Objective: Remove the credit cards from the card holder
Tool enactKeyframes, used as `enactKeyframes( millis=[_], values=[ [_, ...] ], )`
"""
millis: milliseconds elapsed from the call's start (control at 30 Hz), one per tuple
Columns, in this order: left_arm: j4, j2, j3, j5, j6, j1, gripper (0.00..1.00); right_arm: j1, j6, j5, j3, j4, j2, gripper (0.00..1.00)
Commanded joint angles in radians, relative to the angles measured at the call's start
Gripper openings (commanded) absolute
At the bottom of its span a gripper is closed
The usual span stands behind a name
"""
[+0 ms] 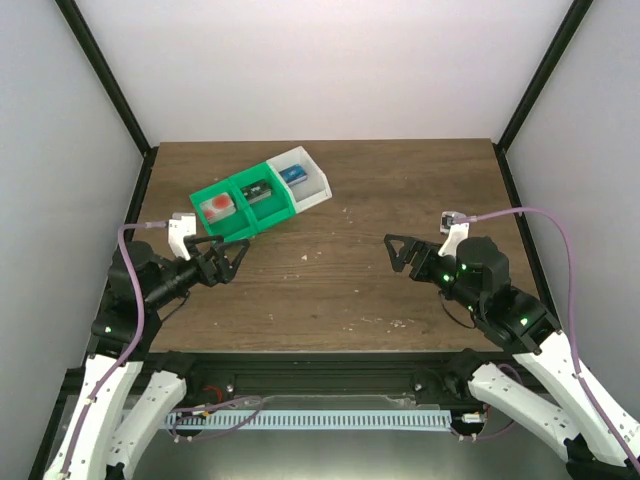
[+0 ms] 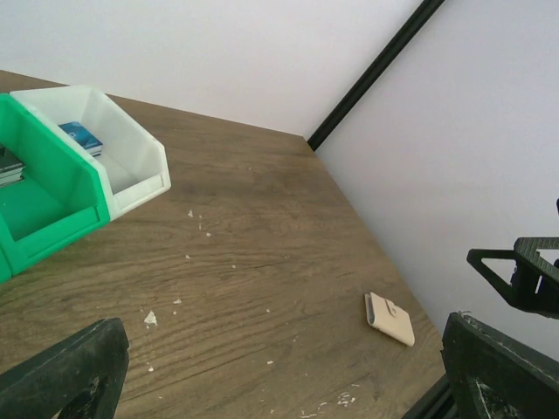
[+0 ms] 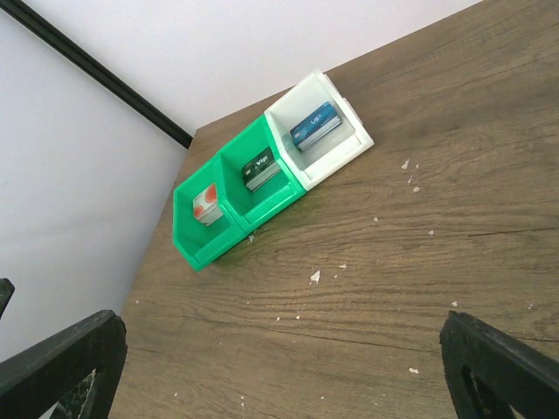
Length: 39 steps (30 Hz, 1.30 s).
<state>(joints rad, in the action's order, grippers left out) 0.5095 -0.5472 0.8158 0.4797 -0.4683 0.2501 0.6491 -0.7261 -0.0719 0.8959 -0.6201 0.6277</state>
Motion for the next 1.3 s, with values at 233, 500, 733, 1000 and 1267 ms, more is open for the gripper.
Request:
enactKeyframes(
  millis=[233,500,733,1000,1267],
  values=[
    [-0.030,-0.003,-0.003,0.014,-0.001,-0.004,1.00,-0.011,-0.031,-0.037,-0.010,-0.006,-0.019,1.00],
    [-0.077,-0.018,-0.044,0.034,0.004,-0.004,1.00,-0.013,-0.160,-0.232,-0.028,-0.111,0.075,1.00],
    [-0.123,-0.019,-0.083,-0.024,0.071,-0.004,1.00,-0.057,-0.251,-0.330,-0.092,-0.159,0.181,0.87],
    [-0.138,-0.006,-0.154,-0.077,0.100,-0.004,1.00,-0.342,-0.287,-0.318,-0.187,-0.137,0.259,0.57],
    [-0.149,0.029,-0.174,-0.127,0.094,-0.004,1.00,-0.650,-0.297,-0.261,-0.303,-0.012,0.350,0.61]
  ],
)
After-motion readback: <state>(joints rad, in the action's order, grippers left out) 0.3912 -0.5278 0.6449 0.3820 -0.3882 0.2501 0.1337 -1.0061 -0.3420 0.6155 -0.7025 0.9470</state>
